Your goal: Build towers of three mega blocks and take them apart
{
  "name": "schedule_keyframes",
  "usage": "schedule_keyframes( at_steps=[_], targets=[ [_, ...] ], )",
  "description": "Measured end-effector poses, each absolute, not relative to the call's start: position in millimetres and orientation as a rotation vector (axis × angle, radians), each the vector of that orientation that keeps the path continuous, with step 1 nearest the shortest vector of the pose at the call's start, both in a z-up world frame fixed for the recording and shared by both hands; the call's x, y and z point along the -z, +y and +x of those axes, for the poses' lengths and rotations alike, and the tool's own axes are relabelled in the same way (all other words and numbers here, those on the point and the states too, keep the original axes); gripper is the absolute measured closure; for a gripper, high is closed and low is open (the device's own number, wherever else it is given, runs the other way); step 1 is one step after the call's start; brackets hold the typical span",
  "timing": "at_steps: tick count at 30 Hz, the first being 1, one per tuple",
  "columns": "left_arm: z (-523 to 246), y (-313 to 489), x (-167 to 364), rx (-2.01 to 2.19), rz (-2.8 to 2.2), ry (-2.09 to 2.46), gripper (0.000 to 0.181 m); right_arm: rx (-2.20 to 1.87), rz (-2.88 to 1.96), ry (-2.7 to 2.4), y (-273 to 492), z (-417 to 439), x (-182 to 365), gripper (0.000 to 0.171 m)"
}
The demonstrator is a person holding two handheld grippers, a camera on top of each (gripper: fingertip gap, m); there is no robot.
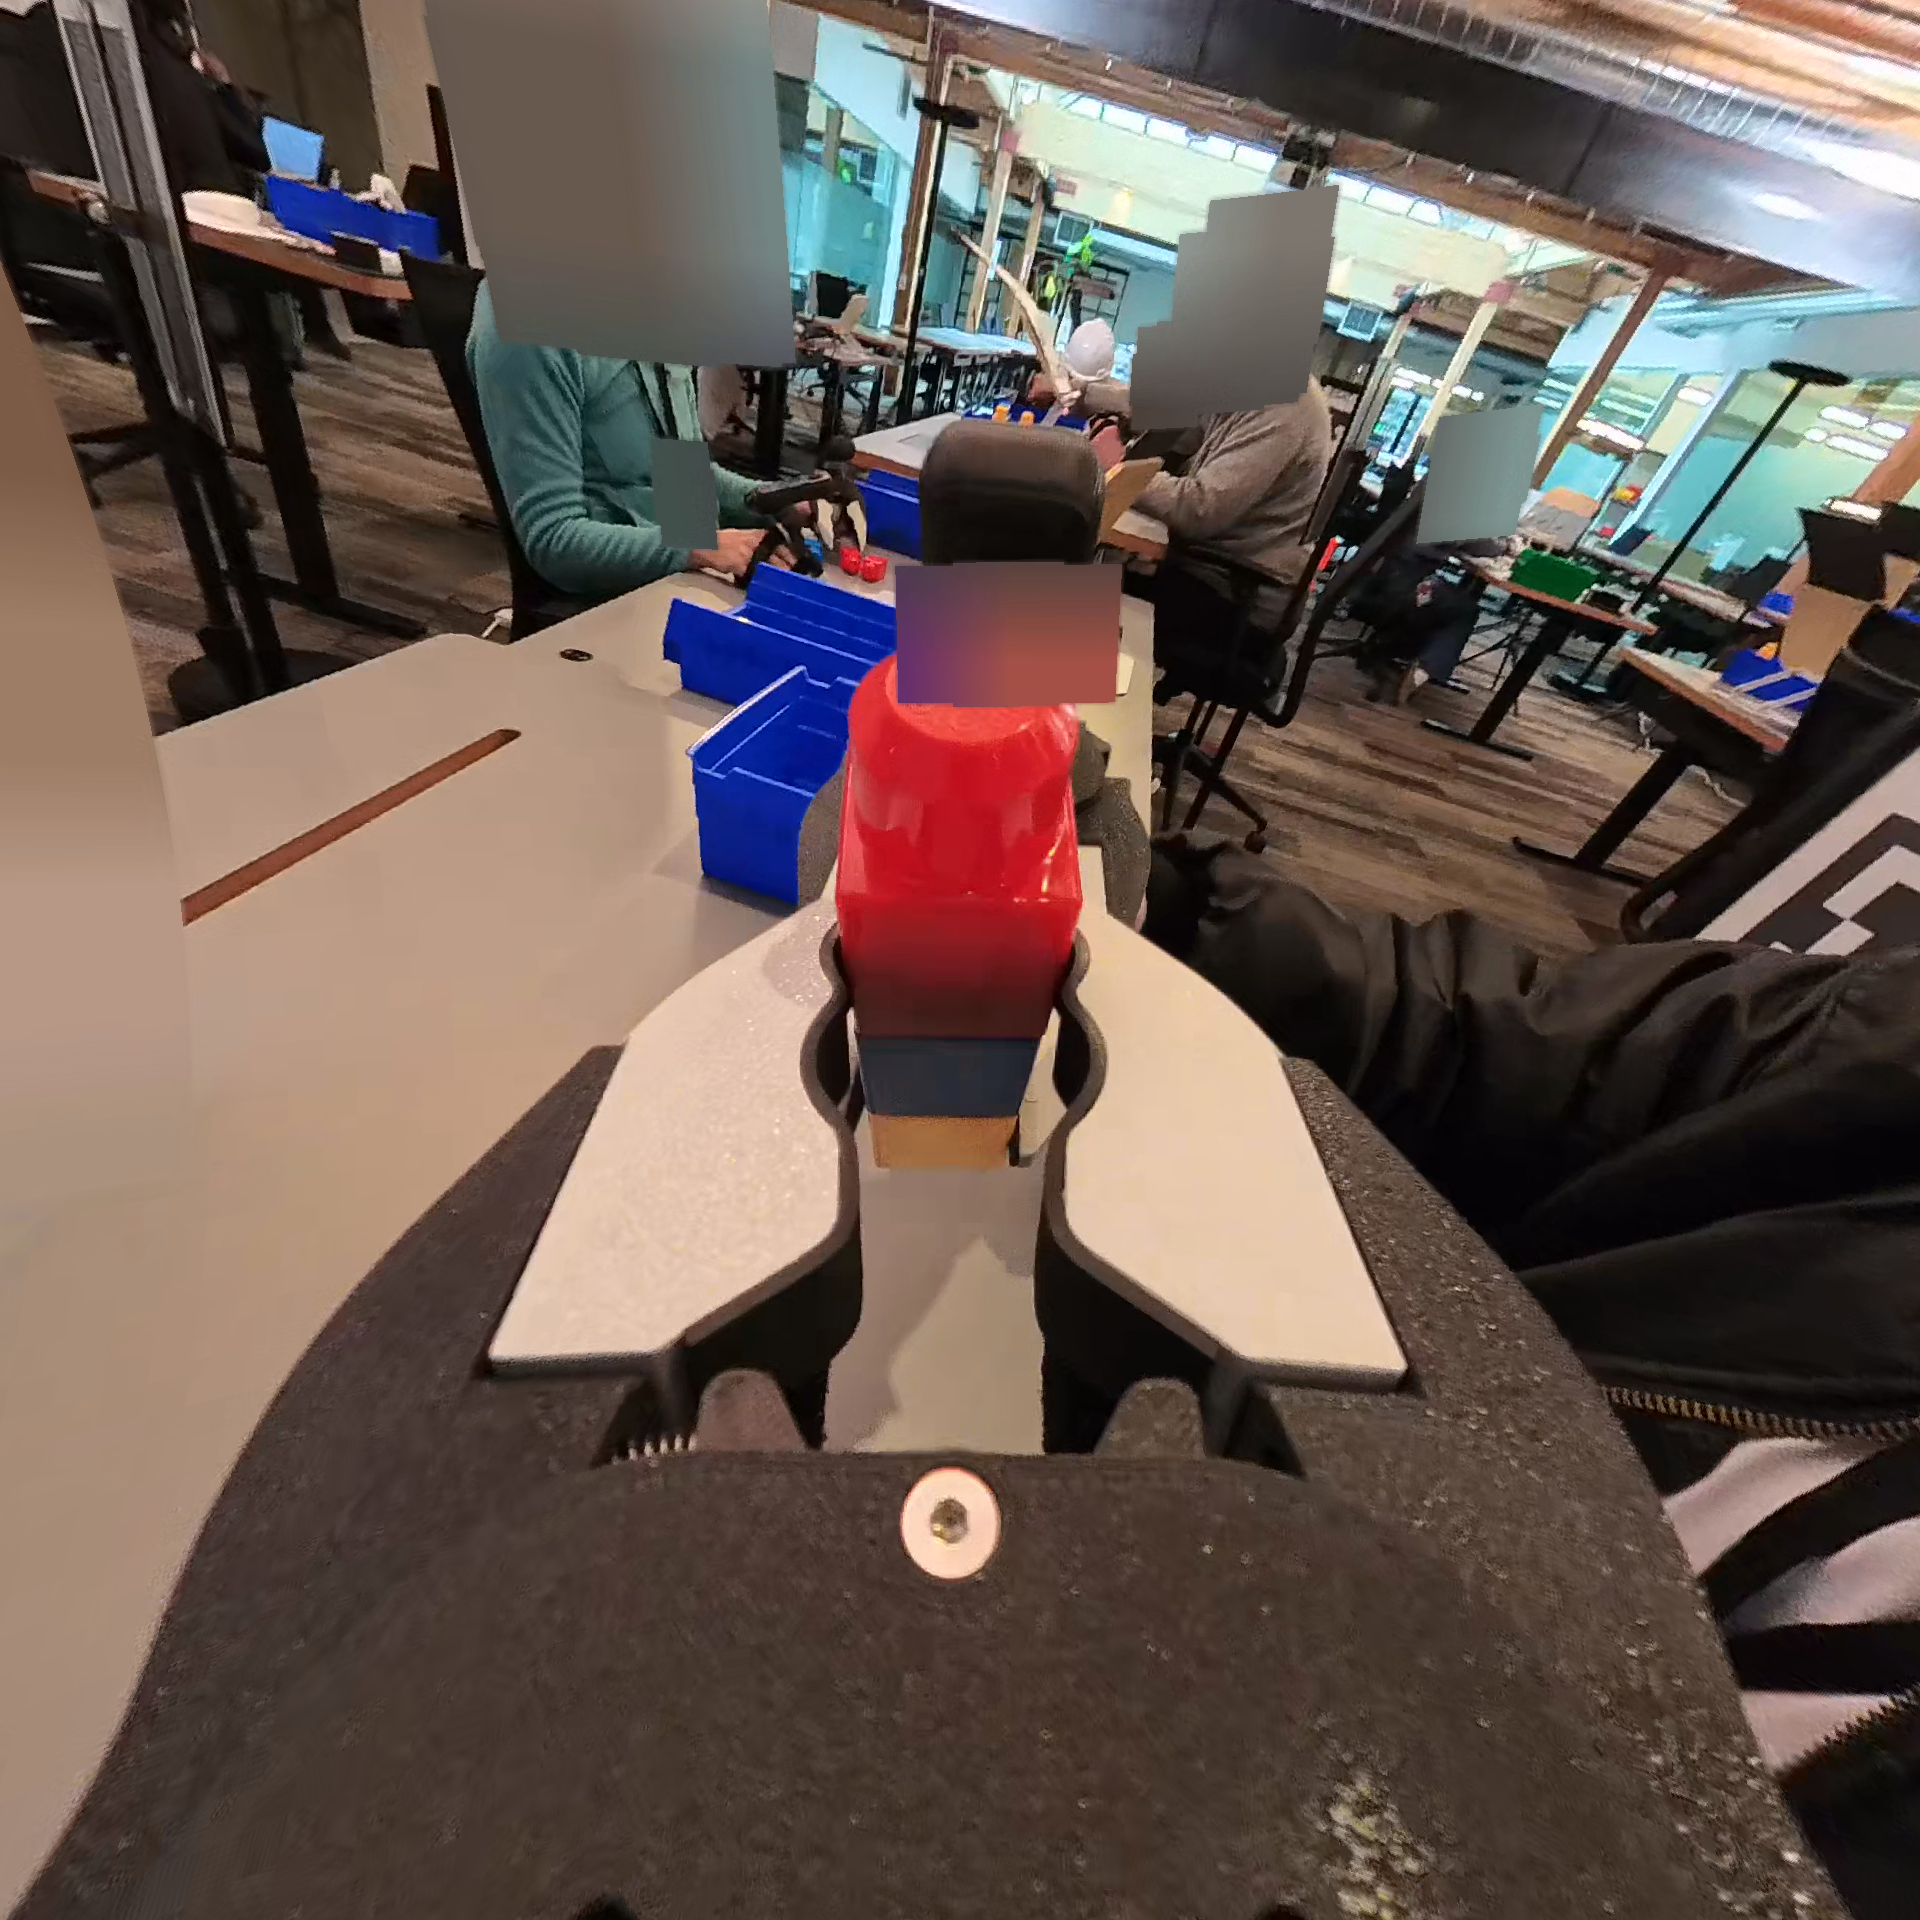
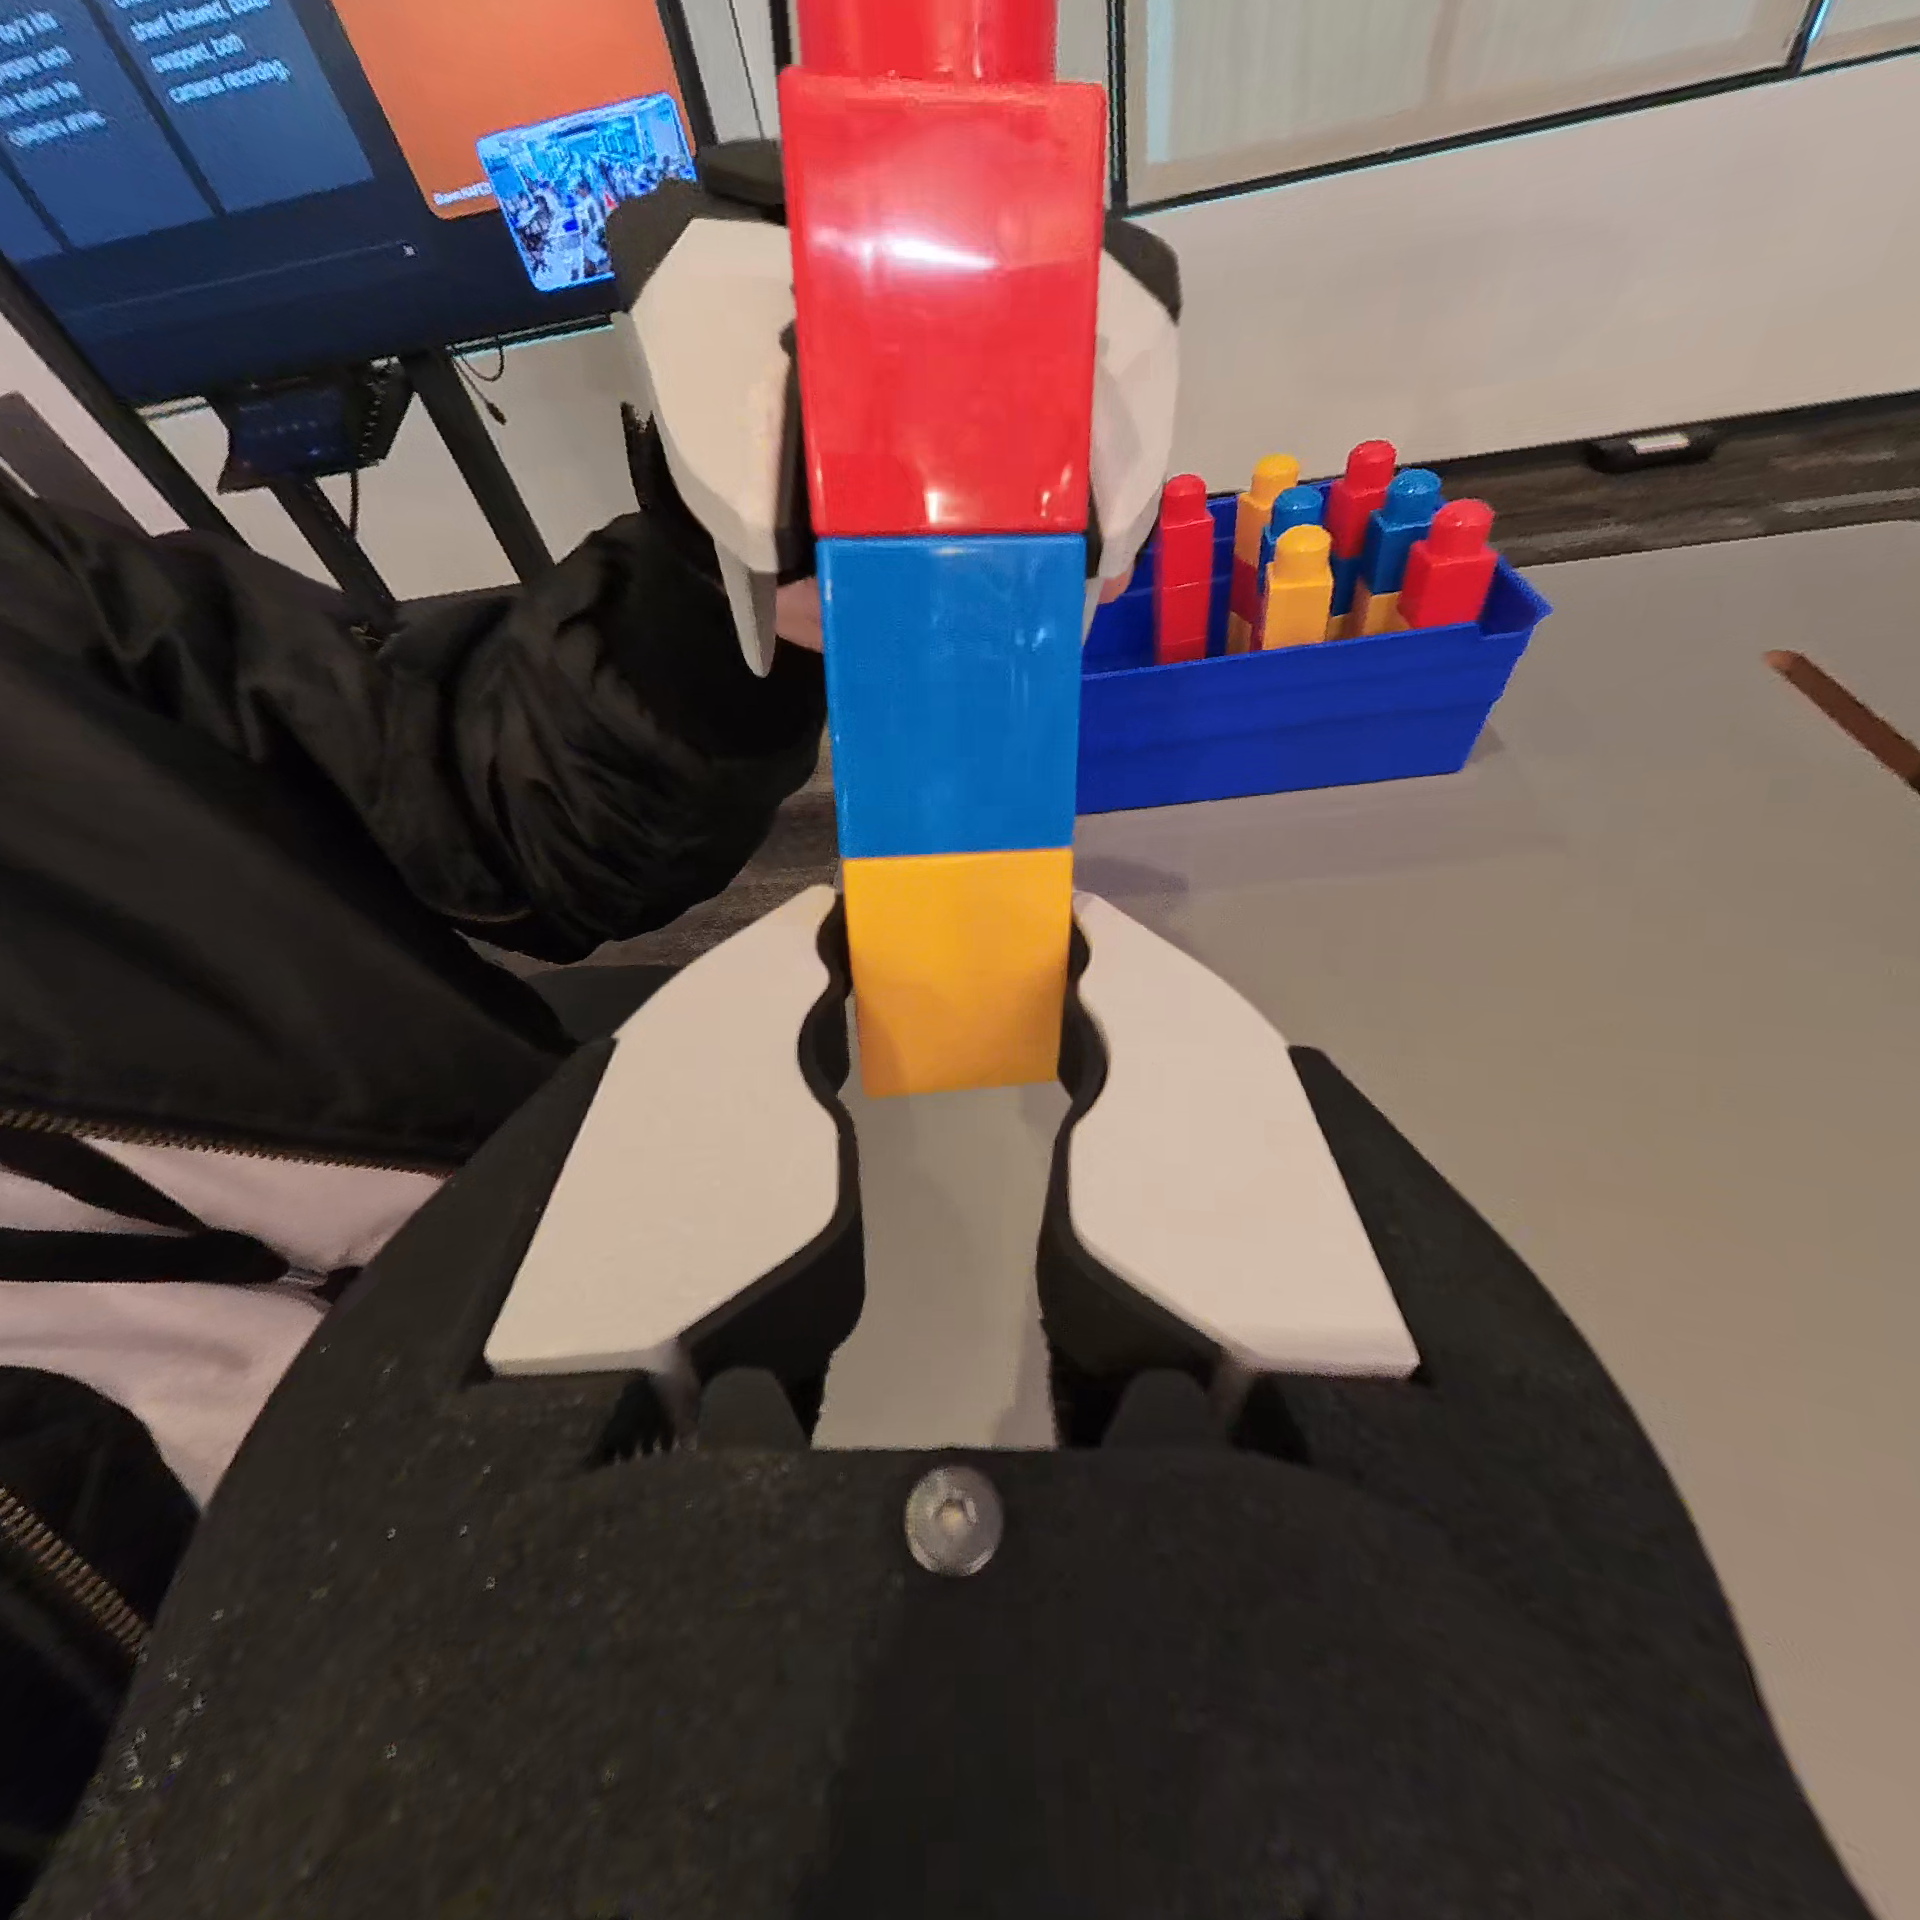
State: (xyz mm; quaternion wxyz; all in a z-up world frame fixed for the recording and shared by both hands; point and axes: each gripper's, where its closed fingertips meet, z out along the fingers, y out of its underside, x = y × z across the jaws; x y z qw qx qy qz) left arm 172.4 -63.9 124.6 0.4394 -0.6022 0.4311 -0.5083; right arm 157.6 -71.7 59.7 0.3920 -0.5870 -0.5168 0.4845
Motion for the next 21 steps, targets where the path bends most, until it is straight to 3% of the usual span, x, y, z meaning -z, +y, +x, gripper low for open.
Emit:
schedule_keyframes(
  at_steps=[6,9,14,18,21],
  targets=[
    [201.0,-56.8,-104.4,1.267,-1.494,1.062,0.125,-1.293,-1.495,-1.203,-66.9,175.4,-60.2,0.135],
    [215.7,-53.5,-105.2,1.342,-1.434,1.022,0.145,-1.252,-1.514,-1.166,-61.5,188.2,-55.4,0.135],
    [242.3,-50.6,-103.3,1.478,-1.364,1.054,0.146,-1.242,-1.563,-1.081,-58.1,215.3,-52.4,0.135],
    [264.8,-47.9,-116.9,1.581,-1.259,1.084,0.146,-1.114,-1.672,-1.003,-50.4,246.8,-51.4,0.115],
    [282.5,-45.3,-122.0,1.593,-1.25,1.132,0.146,-1.029,-1.696,-0.986,-49.5,267.2,-62.1,0.115]
  ],
)
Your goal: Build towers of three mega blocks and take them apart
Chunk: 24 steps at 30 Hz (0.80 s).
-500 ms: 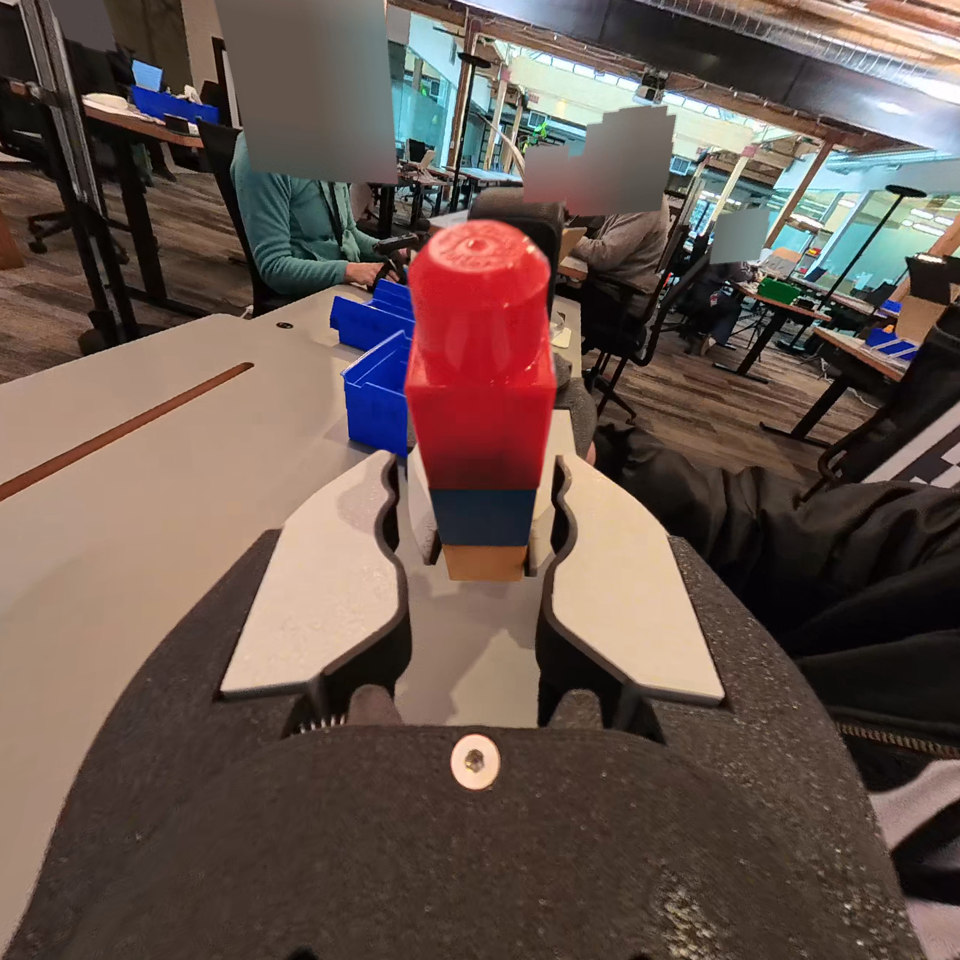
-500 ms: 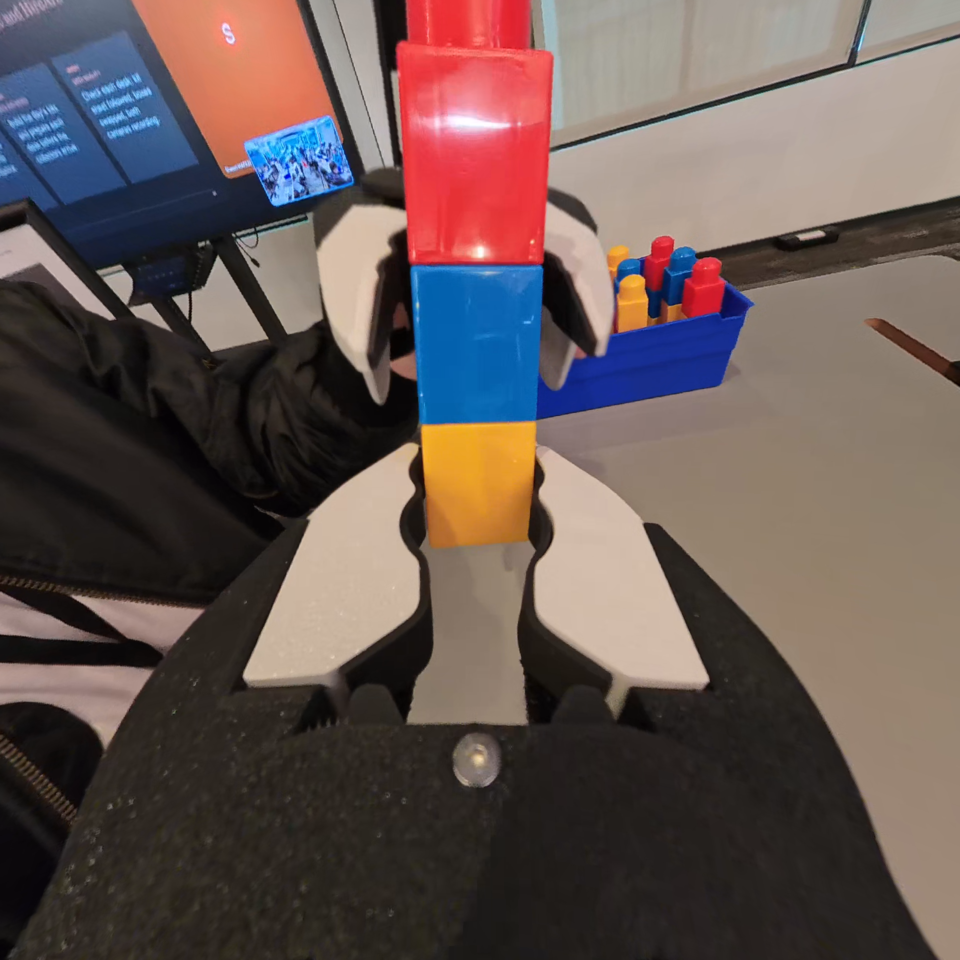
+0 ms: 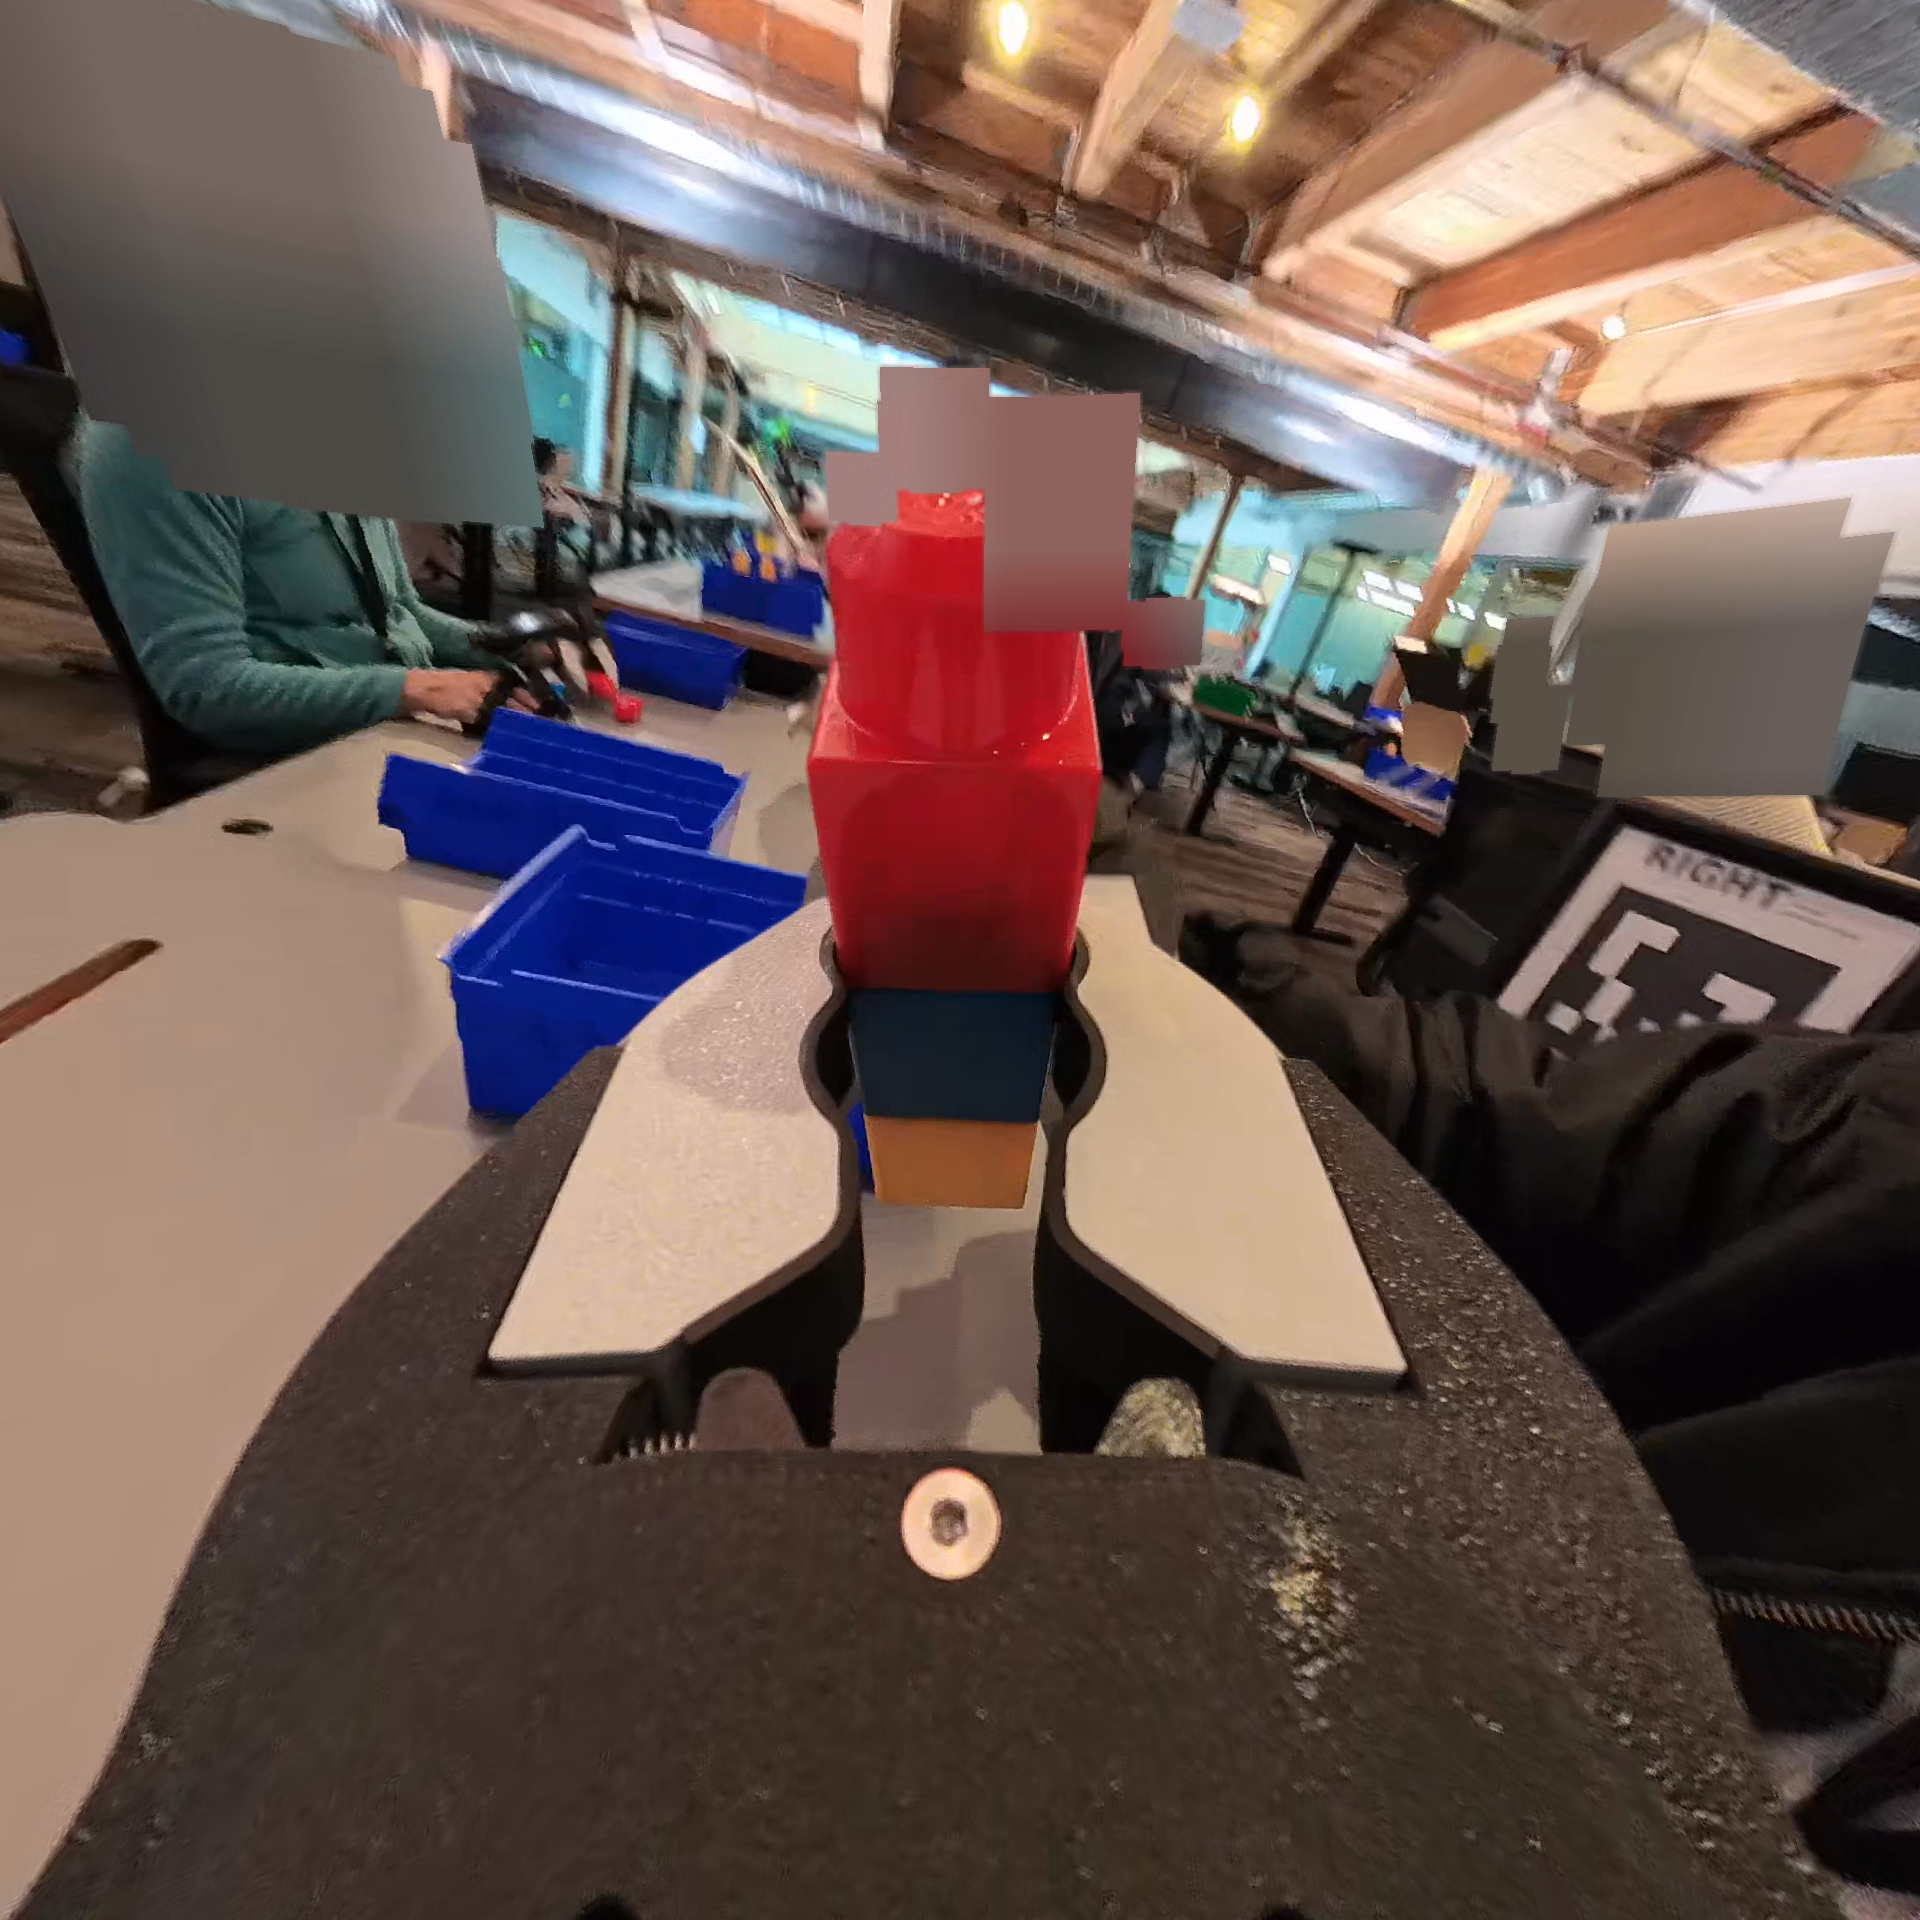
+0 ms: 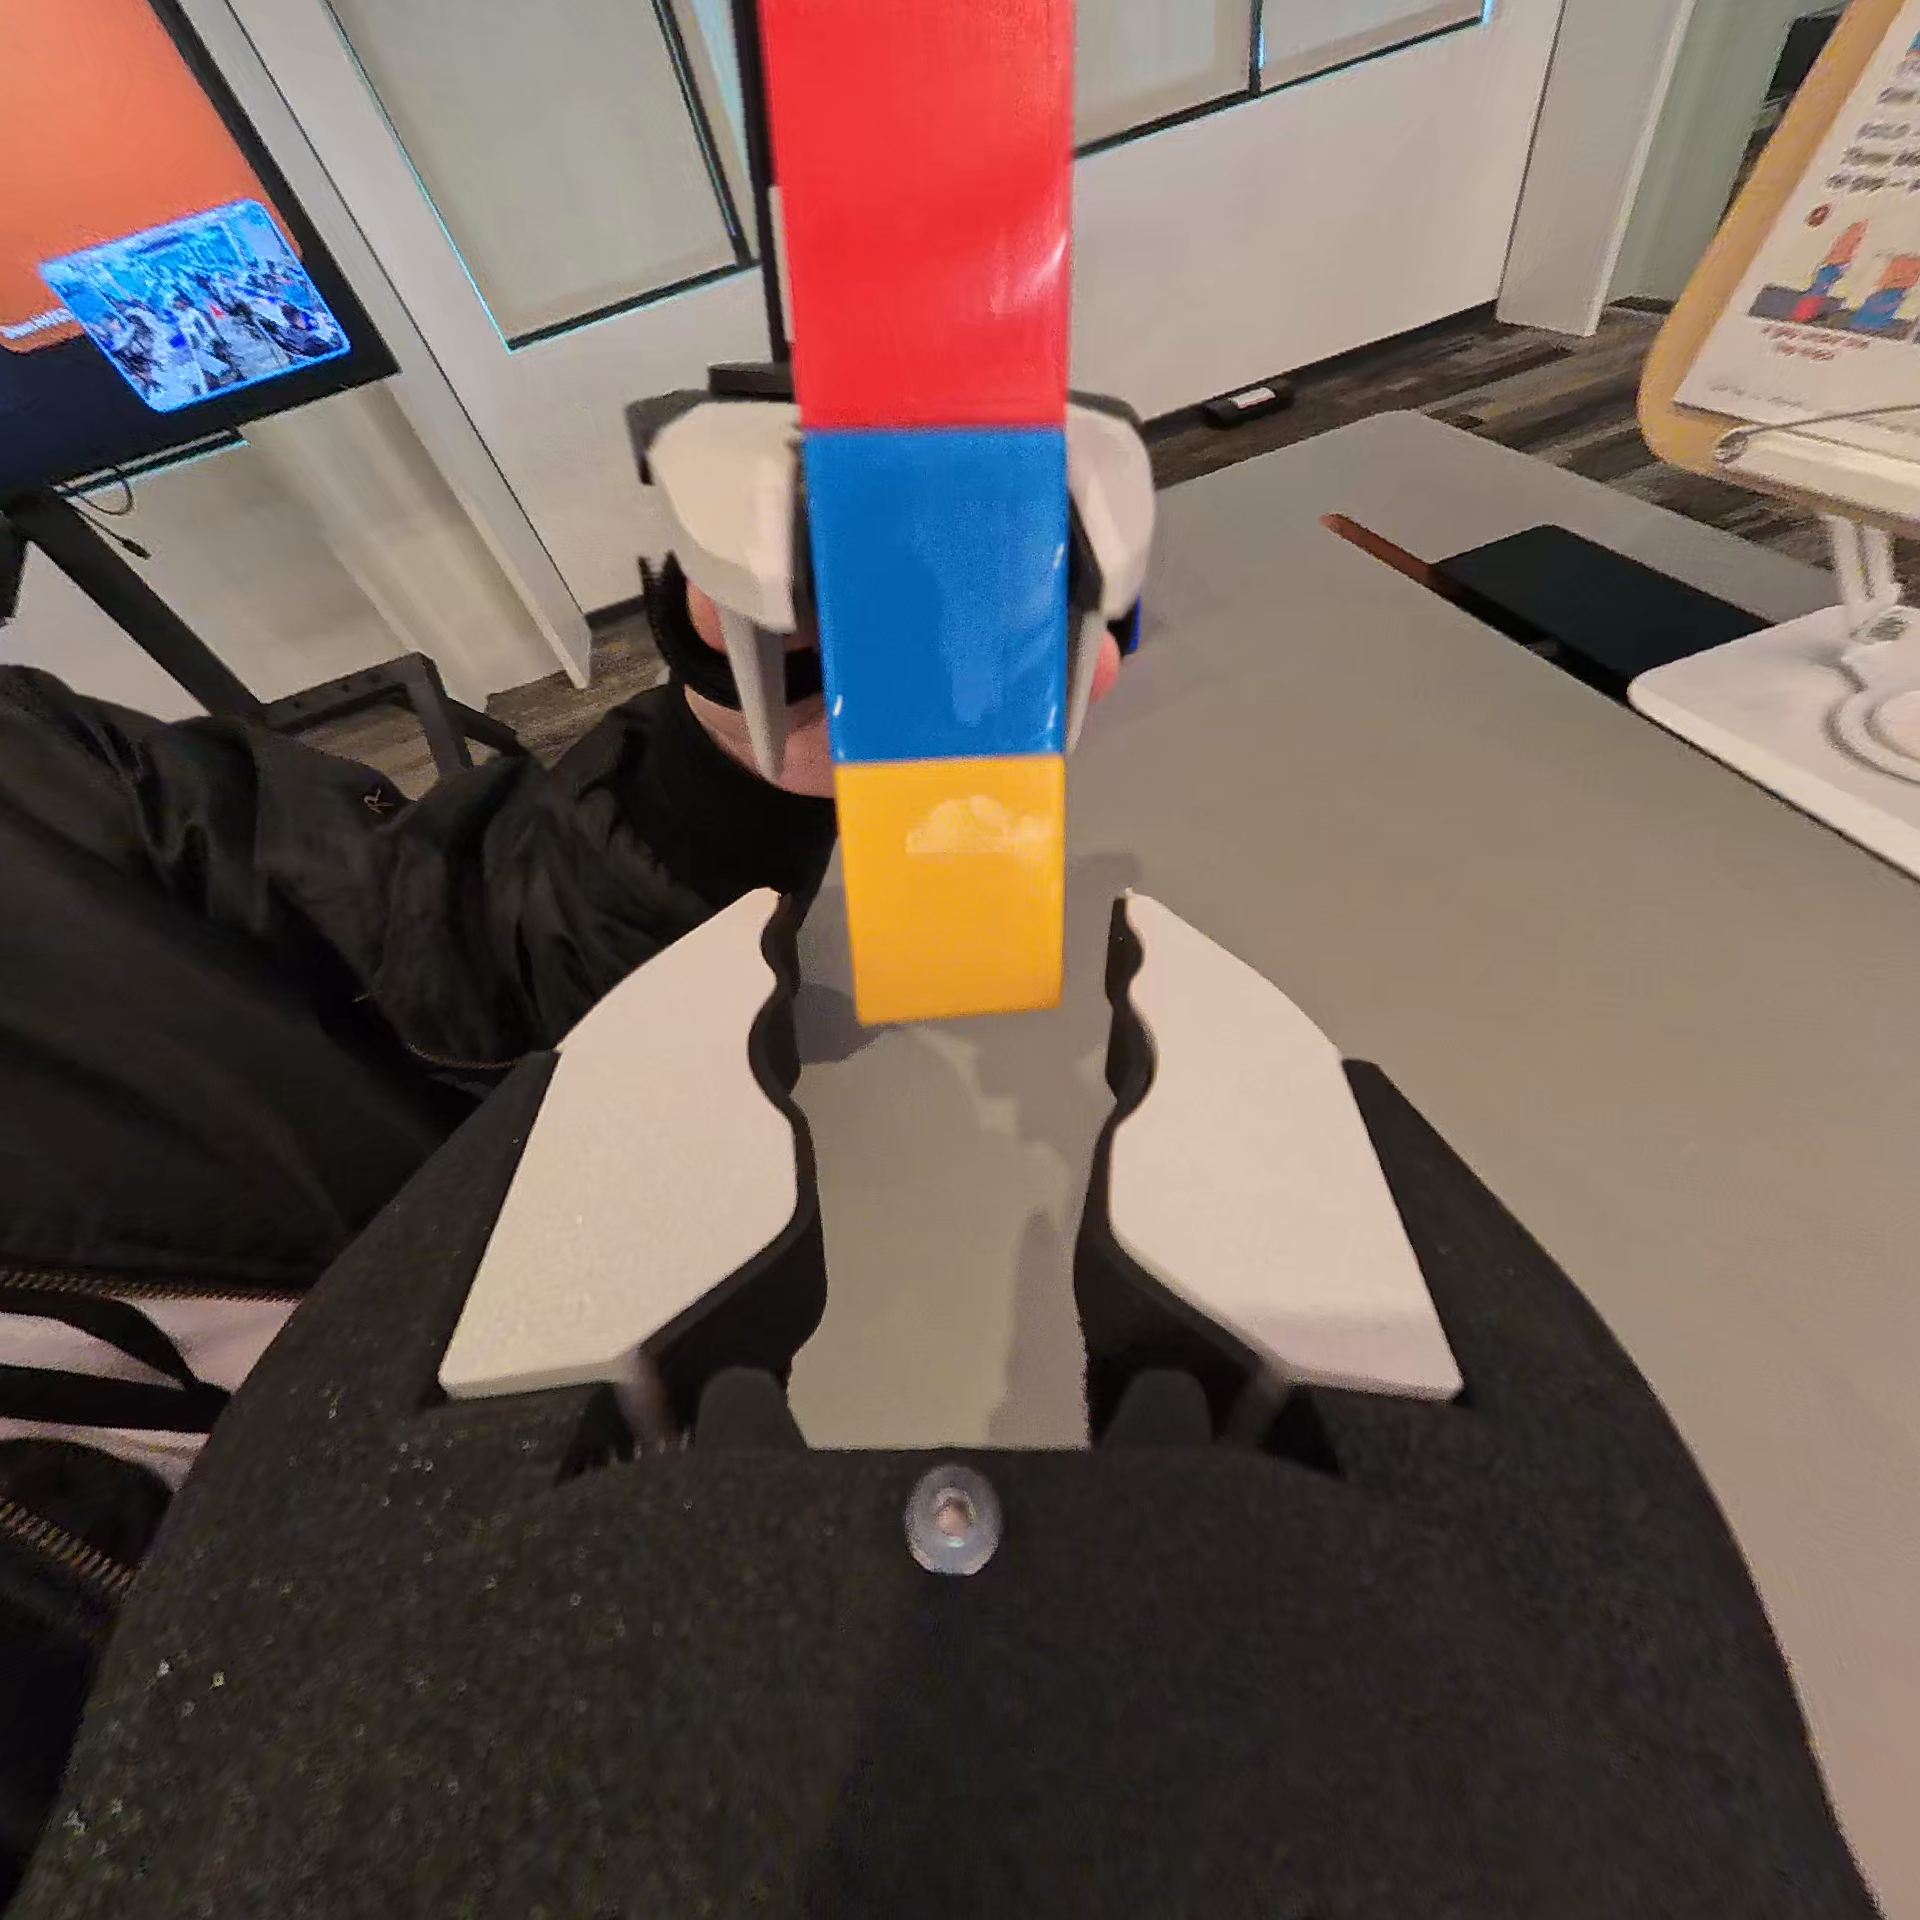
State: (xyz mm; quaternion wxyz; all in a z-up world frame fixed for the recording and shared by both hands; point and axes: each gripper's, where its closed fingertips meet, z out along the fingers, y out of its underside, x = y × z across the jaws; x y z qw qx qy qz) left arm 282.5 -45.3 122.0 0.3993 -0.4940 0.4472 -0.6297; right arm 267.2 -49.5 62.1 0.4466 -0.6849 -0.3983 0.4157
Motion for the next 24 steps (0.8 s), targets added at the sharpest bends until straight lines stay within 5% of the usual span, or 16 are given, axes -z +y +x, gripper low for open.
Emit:
schedule_keyframes(
  at_steps=[3,4,16,24],
  targets=[
    [291.6,-50.4,-127.8,1.578,-1.208,1.184,0.146,-0.964,-1.72,-0.999,-50.3,277.2,-73.8,0.121],
    [293.2,-52.5,-129.4,1.585,-1.193,1.199,0.146,-0.928,-1.726,-1.03,-51.6,279.1,-74.9,0.135],
    [258.2,-45.7,-160.4,1.816,-1.086,1.03,0.146,-0.736,-1.953,-1.085,-56.2,278.0,-43.0,0.135],
    [222.2,-40.6,-159.4,1.499,-1.126,1.131,0.146,-0.679,-1.954,-0.953,-61.8,296.0,-47.1,0.135]
  ],
)
